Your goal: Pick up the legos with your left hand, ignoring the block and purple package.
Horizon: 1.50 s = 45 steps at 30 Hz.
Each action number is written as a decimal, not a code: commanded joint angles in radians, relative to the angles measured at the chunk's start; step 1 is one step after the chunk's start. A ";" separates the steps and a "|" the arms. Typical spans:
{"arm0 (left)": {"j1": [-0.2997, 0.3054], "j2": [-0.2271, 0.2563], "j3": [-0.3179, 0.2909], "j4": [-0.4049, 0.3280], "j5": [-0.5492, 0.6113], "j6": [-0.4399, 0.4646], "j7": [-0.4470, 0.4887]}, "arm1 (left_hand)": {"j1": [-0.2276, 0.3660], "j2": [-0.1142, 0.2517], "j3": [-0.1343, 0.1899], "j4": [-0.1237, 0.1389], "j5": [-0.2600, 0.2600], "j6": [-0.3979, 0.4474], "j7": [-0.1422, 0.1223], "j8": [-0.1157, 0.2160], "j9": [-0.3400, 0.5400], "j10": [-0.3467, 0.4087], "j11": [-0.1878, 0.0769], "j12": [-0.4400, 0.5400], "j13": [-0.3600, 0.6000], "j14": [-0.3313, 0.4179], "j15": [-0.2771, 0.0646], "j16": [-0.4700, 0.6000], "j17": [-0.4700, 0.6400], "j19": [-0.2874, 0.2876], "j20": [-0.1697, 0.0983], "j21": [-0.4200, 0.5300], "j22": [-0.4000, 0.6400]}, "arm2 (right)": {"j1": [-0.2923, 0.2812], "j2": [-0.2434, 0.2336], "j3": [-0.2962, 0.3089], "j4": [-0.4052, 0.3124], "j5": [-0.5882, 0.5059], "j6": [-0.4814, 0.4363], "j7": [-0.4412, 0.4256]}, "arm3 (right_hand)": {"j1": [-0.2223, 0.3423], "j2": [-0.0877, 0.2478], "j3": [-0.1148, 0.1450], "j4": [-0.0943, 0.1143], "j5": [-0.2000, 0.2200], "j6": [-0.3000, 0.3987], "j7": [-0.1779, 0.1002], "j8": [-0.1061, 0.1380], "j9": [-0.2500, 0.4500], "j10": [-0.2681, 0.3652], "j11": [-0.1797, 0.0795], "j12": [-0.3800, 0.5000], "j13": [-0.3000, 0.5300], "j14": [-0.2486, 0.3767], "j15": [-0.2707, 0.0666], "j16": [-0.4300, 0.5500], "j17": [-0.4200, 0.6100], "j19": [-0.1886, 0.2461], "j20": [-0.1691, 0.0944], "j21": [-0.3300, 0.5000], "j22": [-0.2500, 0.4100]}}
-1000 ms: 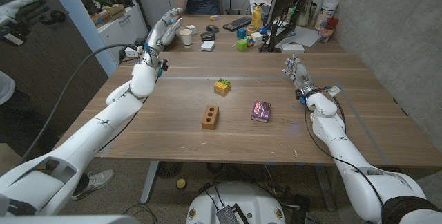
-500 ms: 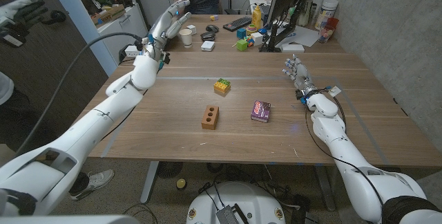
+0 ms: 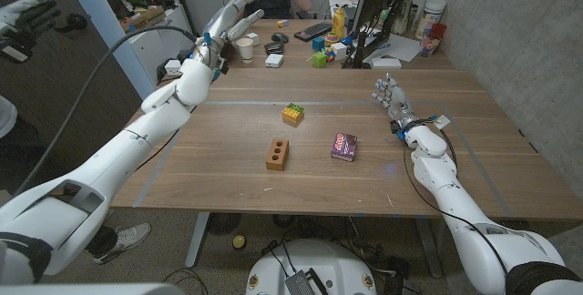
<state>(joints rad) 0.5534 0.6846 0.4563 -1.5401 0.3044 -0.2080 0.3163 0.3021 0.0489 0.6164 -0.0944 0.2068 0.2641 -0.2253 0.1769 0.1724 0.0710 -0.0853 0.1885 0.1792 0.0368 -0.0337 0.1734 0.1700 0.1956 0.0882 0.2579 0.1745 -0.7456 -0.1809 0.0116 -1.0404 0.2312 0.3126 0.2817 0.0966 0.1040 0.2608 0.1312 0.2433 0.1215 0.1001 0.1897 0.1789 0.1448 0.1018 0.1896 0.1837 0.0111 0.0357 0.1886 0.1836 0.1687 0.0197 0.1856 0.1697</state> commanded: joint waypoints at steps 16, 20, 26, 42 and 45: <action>-0.233 -0.040 0.153 0.104 0.135 -0.093 -0.163 | 0.018 -0.018 -0.020 -0.015 0.007 -0.032 0.003 -0.005 0.003 -0.032 -0.013 -0.004 0.005 -0.032 -0.032 0.002 0.005 0.001 -0.005 -0.014 0.003 | -0.002 -0.009 -0.004 0.015 0.005 0.042 0.018 | -0.001 -0.017 -0.009 0.001 0.005 0.009 0.003 0.002 0.003 0.009 0.000 0.008 0.005 0.004 0.004 0.003 0.002 0.007 -0.003 0.008 0.002; -0.251 -0.043 0.164 0.115 0.138 -0.119 -0.188 | 0.020 -0.029 -0.028 -0.020 0.010 -0.042 0.003 -0.006 0.002 -0.045 -0.019 -0.007 0.005 -0.042 -0.028 0.001 0.006 0.004 -0.005 -0.017 0.003 | -0.002 -0.009 -0.001 0.018 0.008 0.048 0.020 | -0.003 -0.018 -0.011 0.001 0.006 0.010 0.003 0.002 0.003 0.010 0.000 0.008 0.005 0.004 0.004 0.003 0.002 0.007 -0.003 0.008 0.002; -0.282 -0.056 0.183 0.145 0.142 -0.164 -0.219 | 0.023 -0.040 -0.037 -0.025 0.013 -0.052 0.003 -0.006 0.002 -0.056 -0.020 -0.007 0.005 -0.051 -0.026 0.001 0.006 0.007 -0.005 -0.020 0.003 | -0.004 -0.008 0.002 0.019 0.011 0.054 0.019 | -0.004 -0.020 -0.012 0.001 0.006 0.010 0.003 0.002 0.003 0.010 0.000 0.008 0.005 0.005 0.005 0.003 0.002 0.007 -0.002 0.008 0.002; -0.333 -0.057 0.220 0.163 0.163 -0.203 -0.340 | 0.037 -0.073 -0.065 -0.036 0.028 -0.078 0.003 -0.004 0.003 -0.073 -0.026 -0.003 0.005 -0.062 -0.031 0.006 0.007 0.057 -0.014 -0.013 0.004 | -0.015 -0.009 0.007 0.009 0.012 0.059 0.013 | -0.007 -0.022 -0.016 0.001 0.007 0.011 0.004 0.002 0.003 0.010 0.001 0.007 0.005 0.004 0.007 0.002 0.002 0.008 -0.002 0.008 0.002; -0.334 -0.053 0.223 0.157 0.166 -0.196 -0.364 | 0.047 -0.089 -0.078 -0.042 0.036 -0.090 0.003 -0.003 0.004 -0.086 -0.035 -0.004 0.005 -0.070 -0.029 0.007 0.007 0.027 -0.010 -0.032 0.004 | -0.016 -0.008 0.007 0.007 0.013 0.059 0.011 | -0.007 -0.023 -0.017 0.001 0.008 0.011 0.004 0.002 0.003 0.010 0.000 0.007 0.005 0.005 0.007 0.003 0.002 0.008 -0.002 0.008 0.002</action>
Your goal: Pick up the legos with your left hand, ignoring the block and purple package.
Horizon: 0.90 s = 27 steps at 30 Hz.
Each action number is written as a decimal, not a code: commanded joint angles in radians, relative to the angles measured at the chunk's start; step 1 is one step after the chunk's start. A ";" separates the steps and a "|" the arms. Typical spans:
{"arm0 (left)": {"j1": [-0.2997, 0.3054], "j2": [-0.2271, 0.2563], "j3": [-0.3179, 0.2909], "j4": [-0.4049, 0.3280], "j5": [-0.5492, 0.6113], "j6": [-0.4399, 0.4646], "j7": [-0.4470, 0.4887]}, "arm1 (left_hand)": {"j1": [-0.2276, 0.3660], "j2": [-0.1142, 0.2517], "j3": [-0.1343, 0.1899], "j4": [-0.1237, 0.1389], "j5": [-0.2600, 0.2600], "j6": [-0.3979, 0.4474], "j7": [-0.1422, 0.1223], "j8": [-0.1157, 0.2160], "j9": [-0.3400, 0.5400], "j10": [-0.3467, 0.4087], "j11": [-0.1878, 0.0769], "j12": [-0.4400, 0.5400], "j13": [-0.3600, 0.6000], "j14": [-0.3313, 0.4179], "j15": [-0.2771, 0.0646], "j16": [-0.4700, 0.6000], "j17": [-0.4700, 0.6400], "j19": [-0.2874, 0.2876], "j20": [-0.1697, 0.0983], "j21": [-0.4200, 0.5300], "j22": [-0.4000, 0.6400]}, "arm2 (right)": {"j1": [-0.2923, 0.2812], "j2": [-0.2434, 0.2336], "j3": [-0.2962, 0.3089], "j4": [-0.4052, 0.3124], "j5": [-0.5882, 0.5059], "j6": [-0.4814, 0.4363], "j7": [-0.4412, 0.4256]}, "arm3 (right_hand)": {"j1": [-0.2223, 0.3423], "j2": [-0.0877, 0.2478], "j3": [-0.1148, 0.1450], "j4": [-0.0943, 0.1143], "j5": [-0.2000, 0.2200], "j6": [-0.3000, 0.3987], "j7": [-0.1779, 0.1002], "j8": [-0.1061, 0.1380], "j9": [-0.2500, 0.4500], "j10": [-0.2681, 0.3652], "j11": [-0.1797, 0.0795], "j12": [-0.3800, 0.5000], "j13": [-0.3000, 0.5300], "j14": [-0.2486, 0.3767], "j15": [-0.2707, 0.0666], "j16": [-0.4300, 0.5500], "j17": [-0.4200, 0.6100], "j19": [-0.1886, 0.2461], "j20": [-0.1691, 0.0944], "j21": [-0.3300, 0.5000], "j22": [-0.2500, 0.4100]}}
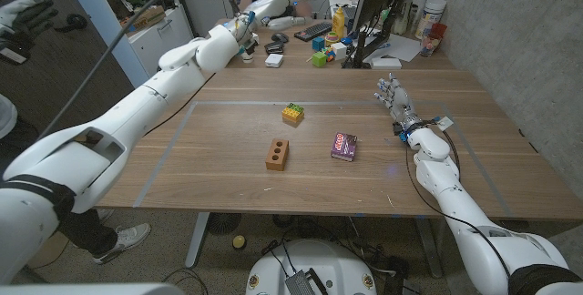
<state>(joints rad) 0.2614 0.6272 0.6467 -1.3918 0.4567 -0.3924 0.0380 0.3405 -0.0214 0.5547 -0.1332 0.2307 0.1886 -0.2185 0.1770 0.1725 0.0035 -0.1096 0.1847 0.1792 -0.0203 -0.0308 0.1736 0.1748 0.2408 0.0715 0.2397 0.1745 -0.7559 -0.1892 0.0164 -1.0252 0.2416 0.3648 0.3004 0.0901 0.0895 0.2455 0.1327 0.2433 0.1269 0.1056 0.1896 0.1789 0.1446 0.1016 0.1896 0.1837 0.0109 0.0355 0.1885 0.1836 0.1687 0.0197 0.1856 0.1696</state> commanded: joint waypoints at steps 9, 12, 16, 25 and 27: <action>-0.046 0.020 0.046 -0.004 0.054 0.016 -0.129 | 0.022 -0.032 -0.031 -0.007 0.023 -0.025 -0.004 0.000 0.004 -0.034 -0.016 -0.002 0.005 -0.040 -0.025 0.004 0.002 -0.051 0.018 -0.033 0.003 | -0.005 0.001 0.000 -0.008 0.002 0.014 -0.011 | -0.002 -0.009 -0.003 0.000 0.009 0.005 -0.002 0.001 0.003 0.011 -0.001 0.007 0.005 0.006 0.009 0.003 0.002 0.008 -0.002 0.008 0.002; -0.050 0.024 0.055 -0.007 0.071 0.029 -0.149 | 0.028 -0.033 -0.032 -0.008 0.026 -0.027 -0.004 0.000 0.005 -0.037 -0.013 -0.001 0.004 -0.046 -0.021 0.003 0.002 -0.053 0.019 -0.036 0.003 | -0.005 0.001 -0.001 -0.008 0.001 0.015 -0.012 | -0.003 -0.009 -0.004 0.000 0.009 0.004 -0.002 0.001 0.003 0.010 -0.001 0.006 0.005 0.006 0.009 0.003 0.002 0.008 -0.002 0.008 0.002; -0.058 0.027 0.066 -0.002 0.075 0.038 -0.185 | 0.032 -0.033 -0.034 -0.009 0.028 -0.029 -0.004 0.000 0.005 -0.039 -0.012 -0.001 0.004 -0.049 -0.018 0.003 0.002 -0.055 0.021 -0.037 0.003 | -0.005 0.001 -0.001 -0.008 0.000 0.017 -0.015 | -0.003 -0.010 -0.004 0.000 0.010 0.004 -0.002 0.001 0.003 0.011 0.001 0.007 0.005 0.006 0.009 0.003 0.002 0.009 -0.002 0.008 0.002; -0.074 0.031 0.090 0.011 0.086 0.056 -0.258 | 0.043 -0.041 -0.044 -0.010 0.036 -0.041 -0.004 -0.001 0.005 -0.061 0.003 -0.005 0.005 -0.058 -0.005 0.006 0.003 -0.058 0.026 -0.040 0.003 | -0.008 0.001 -0.002 -0.013 0.000 0.022 -0.023 | -0.005 -0.010 -0.006 0.000 0.011 0.005 -0.002 0.001 0.003 0.011 -0.002 0.006 0.005 0.008 0.011 0.003 0.002 0.010 -0.001 0.008 0.002; -0.078 0.032 0.094 0.017 0.082 0.056 -0.273 | 0.044 -0.043 -0.046 -0.010 0.038 -0.043 -0.004 -0.001 0.005 -0.060 0.004 -0.003 0.005 -0.056 -0.002 0.007 0.003 -0.057 0.028 -0.040 0.003 | -0.009 0.001 -0.002 -0.013 -0.001 0.023 -0.025 | -0.005 -0.011 -0.007 0.000 0.011 0.004 -0.002 0.001 0.003 0.011 -0.001 0.006 0.005 0.008 0.012 0.003 0.002 0.010 -0.001 0.009 0.002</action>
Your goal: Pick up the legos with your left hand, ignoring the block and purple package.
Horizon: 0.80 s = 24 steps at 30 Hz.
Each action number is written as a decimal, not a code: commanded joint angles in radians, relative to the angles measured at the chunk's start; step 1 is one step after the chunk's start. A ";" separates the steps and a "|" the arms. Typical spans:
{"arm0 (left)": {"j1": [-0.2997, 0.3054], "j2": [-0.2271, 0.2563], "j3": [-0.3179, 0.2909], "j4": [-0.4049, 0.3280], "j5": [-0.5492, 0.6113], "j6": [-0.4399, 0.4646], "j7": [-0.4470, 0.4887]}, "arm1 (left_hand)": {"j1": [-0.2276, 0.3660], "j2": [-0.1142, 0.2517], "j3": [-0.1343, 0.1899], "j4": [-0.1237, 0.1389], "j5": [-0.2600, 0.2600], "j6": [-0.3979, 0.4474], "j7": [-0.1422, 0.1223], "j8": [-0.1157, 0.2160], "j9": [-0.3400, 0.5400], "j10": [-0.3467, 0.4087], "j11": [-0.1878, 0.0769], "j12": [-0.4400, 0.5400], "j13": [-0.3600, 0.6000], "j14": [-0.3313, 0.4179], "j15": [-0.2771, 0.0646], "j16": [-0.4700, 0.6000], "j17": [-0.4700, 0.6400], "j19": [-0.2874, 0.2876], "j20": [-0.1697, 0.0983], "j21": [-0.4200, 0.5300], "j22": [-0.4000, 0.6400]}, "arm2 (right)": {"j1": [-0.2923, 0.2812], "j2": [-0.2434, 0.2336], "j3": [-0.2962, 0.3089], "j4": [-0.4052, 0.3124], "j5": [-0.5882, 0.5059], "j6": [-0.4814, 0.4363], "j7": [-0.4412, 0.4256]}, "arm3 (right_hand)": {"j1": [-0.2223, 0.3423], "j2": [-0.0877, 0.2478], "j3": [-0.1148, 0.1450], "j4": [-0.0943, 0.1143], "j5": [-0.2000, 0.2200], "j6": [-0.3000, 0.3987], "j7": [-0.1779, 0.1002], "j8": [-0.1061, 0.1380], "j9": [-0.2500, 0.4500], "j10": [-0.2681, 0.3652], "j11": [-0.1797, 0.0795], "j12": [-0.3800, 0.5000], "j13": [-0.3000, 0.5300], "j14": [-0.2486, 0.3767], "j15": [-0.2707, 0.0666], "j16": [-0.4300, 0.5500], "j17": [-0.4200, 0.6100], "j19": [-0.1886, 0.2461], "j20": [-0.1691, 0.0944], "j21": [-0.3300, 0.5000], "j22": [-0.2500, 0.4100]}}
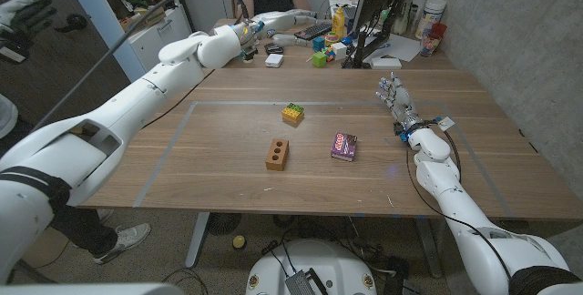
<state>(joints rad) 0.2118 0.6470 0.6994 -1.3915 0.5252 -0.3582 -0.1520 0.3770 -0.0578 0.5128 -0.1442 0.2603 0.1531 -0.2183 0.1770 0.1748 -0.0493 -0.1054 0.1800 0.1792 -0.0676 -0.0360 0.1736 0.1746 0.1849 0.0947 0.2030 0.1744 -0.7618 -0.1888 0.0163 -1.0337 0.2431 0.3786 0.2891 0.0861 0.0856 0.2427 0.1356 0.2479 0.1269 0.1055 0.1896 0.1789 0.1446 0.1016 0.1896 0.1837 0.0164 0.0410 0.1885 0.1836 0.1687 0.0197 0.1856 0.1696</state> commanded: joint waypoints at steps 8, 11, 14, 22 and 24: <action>-0.030 0.019 0.052 0.017 0.014 0.031 -0.123 | 0.014 -0.009 -0.008 0.000 0.013 -0.014 -0.004 -0.001 0.003 -0.007 0.003 0.004 0.005 -0.008 0.007 0.009 0.003 0.004 0.003 -0.002 0.003 | 0.000 0.001 -0.004 -0.001 -0.002 0.013 -0.016 | -0.002 -0.007 -0.005 -0.002 0.007 0.005 -0.002 0.001 0.003 0.011 0.000 0.006 0.005 0.005 0.007 0.004 0.002 0.010 -0.001 0.009 0.002; -0.026 0.024 0.052 0.011 0.016 0.037 -0.129 | 0.017 -0.010 -0.009 0.000 0.015 -0.017 -0.004 -0.001 0.003 -0.008 0.003 0.004 0.005 -0.008 0.007 0.010 0.003 0.004 0.003 -0.002 0.003 | 0.001 0.002 -0.005 0.001 -0.003 0.015 -0.017 | -0.002 -0.008 -0.006 -0.003 0.008 0.004 -0.002 0.001 0.003 0.011 0.000 0.006 0.005 0.004 0.007 0.003 0.002 0.010 -0.001 0.009 0.002; -0.023 0.028 0.054 0.006 0.023 0.045 -0.136 | 0.019 -0.010 -0.010 0.000 0.017 -0.019 -0.004 -0.001 0.003 -0.010 0.003 0.004 0.005 -0.009 0.007 0.010 0.003 0.004 0.002 -0.003 0.003 | 0.002 0.003 -0.006 0.004 -0.004 0.016 -0.018 | -0.002 -0.008 -0.006 -0.003 0.008 0.004 -0.002 0.001 0.003 0.011 0.000 0.006 0.005 0.005 0.008 0.004 0.002 0.010 -0.001 0.009 0.002; -0.028 0.021 0.076 0.035 0.035 0.039 -0.154 | 0.027 -0.012 -0.013 -0.001 0.022 -0.026 -0.004 -0.001 0.004 -0.013 0.004 0.005 0.006 -0.010 0.011 0.010 0.003 0.003 0.002 -0.004 0.003 | 0.007 0.005 -0.010 0.012 -0.005 0.017 -0.017 | -0.003 -0.008 -0.008 -0.003 0.009 0.005 -0.003 0.001 0.003 0.011 0.000 0.006 0.005 0.006 0.008 0.004 0.002 0.011 -0.001 0.009 0.002; -0.032 0.017 0.085 0.042 0.042 0.039 -0.160 | 0.029 -0.013 -0.014 -0.002 0.023 -0.027 -0.004 -0.001 0.004 -0.015 0.004 0.005 0.006 -0.009 0.013 0.011 0.003 0.004 0.002 -0.004 0.003 | 0.008 0.005 -0.011 0.015 -0.005 0.018 -0.016 | -0.003 -0.009 -0.008 -0.003 0.009 0.004 -0.002 0.001 0.003 0.011 0.000 0.006 0.005 0.006 0.008 0.004 0.002 0.011 0.000 0.009 0.002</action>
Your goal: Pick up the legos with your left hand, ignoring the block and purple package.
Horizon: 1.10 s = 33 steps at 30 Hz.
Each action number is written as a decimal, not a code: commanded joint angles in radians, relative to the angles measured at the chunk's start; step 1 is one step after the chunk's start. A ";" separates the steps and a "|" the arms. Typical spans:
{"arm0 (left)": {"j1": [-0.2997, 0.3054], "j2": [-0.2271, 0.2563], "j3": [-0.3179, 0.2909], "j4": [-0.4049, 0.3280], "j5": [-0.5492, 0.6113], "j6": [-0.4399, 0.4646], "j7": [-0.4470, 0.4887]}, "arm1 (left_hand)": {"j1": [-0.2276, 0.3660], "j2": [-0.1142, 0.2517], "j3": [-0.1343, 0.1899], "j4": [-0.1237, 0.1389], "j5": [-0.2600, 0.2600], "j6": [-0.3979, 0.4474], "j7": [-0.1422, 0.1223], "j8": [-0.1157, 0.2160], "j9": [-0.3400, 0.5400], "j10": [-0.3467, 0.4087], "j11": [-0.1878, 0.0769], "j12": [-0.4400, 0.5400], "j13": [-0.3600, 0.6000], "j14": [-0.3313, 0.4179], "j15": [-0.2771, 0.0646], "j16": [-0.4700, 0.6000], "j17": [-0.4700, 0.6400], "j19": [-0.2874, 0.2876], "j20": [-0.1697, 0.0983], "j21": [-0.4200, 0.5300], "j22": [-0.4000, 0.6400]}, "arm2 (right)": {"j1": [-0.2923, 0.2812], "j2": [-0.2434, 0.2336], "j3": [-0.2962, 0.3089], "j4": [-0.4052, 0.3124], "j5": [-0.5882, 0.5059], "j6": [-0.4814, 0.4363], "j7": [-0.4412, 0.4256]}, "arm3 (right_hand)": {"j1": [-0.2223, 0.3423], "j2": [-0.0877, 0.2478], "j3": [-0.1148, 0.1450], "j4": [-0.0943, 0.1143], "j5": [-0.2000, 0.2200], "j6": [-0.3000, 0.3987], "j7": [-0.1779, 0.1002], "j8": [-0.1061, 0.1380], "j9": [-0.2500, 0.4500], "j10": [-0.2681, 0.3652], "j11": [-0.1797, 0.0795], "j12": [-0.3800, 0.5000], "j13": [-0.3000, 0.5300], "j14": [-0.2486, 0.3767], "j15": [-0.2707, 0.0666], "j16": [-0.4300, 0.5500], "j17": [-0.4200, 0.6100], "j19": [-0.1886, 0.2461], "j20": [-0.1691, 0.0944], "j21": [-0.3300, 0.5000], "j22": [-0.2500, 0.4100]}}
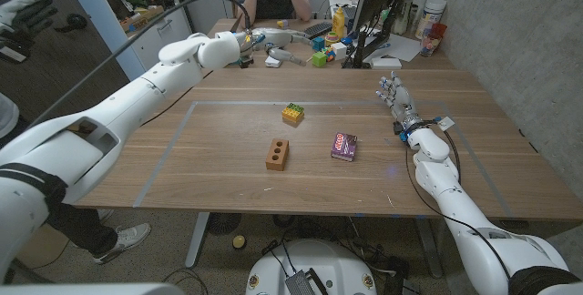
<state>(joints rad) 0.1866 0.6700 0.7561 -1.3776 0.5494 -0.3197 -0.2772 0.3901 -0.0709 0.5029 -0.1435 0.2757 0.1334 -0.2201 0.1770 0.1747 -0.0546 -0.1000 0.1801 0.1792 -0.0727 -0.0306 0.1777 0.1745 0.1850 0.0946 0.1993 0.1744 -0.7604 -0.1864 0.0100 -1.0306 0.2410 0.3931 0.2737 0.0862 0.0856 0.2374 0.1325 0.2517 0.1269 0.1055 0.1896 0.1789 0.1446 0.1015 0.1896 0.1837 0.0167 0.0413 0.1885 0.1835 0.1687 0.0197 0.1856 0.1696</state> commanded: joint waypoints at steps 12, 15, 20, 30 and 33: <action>-0.021 -0.019 0.061 0.053 0.056 -0.003 -0.045 | 0.029 -0.003 -0.009 -0.005 0.015 -0.018 -0.002 -0.001 0.004 -0.013 0.000 0.006 0.006 -0.002 0.008 0.008 0.004 0.008 -0.003 0.000 0.003 | 0.004 0.002 -0.004 0.008 -0.005 -0.005 -0.007 | -0.004 -0.010 -0.005 -0.001 0.007 0.004 -0.003 0.001 0.003 0.011 -0.001 0.006 0.005 0.008 0.011 0.004 0.001 0.013 0.001 0.009 0.002; -0.010 -0.012 0.063 0.023 0.099 0.022 -0.013 | 0.036 -0.006 -0.013 -0.005 0.019 -0.024 -0.002 -0.001 0.004 -0.019 -0.001 0.005 0.006 -0.008 0.009 0.007 0.004 0.001 0.001 -0.003 0.003 | 0.004 0.000 0.000 0.008 -0.002 -0.006 -0.007 | -0.004 -0.011 -0.006 -0.001 0.008 0.003 -0.005 0.000 0.003 0.010 -0.002 0.005 0.005 0.009 0.012 0.004 0.001 0.014 0.002 0.009 0.002; -0.015 -0.020 0.076 0.030 0.115 0.017 -0.014 | 0.042 -0.010 -0.017 -0.005 0.023 -0.031 -0.002 -0.001 0.004 -0.029 -0.001 0.003 0.006 -0.014 0.009 0.006 0.004 -0.009 0.007 -0.007 0.003 | -0.007 -0.002 0.009 -0.008 0.000 -0.007 -0.019 | -0.004 -0.012 -0.007 -0.001 0.009 0.002 -0.006 0.000 0.003 0.009 -0.002 0.005 0.005 0.010 0.016 0.004 0.001 0.014 0.002 0.009 0.002; -0.010 -0.033 0.091 0.072 0.099 -0.009 -0.016 | 0.048 -0.014 -0.024 -0.004 0.027 -0.037 -0.002 0.000 0.005 -0.029 -0.002 0.005 0.006 -0.013 0.008 0.008 0.004 -0.017 0.002 -0.010 0.003 | -0.013 0.001 0.012 -0.016 -0.003 -0.007 -0.036 | -0.005 -0.012 -0.009 -0.002 0.010 0.000 -0.007 -0.001 0.003 0.008 -0.002 0.005 0.005 0.011 0.020 0.004 0.001 0.013 0.003 0.008 0.002; -0.010 -0.036 0.095 0.089 0.089 -0.018 -0.022 | 0.050 -0.015 -0.025 -0.004 0.028 -0.038 -0.002 0.000 0.005 -0.029 -0.002 0.005 0.006 -0.014 0.008 0.008 0.004 -0.016 0.003 -0.009 0.003 | -0.005 0.000 0.009 -0.008 -0.004 -0.003 -0.034 | -0.005 -0.012 -0.009 -0.002 0.010 0.001 -0.007 0.000 0.003 0.007 -0.002 0.004 0.005 0.011 0.021 0.004 0.001 0.013 0.003 0.008 0.002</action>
<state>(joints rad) 0.1706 0.6507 0.8215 -1.3405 0.6454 -0.3206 -0.2939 0.4271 -0.0866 0.4823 -0.1503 0.2960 0.1053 -0.2198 0.1770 0.1746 -0.0779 -0.1019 0.1801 0.1841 -0.0803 -0.0232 0.1814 0.1744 0.1688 0.0968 0.1953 0.1744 -0.7685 -0.1854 0.0182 -1.0384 0.2376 0.3895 0.2576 0.0809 0.0804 0.2292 0.1300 0.2549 0.1268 0.1055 0.1896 0.1789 0.1446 0.1015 0.1895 0.1837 0.0272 0.0517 0.1885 0.1814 0.1723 0.0234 0.1856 0.1696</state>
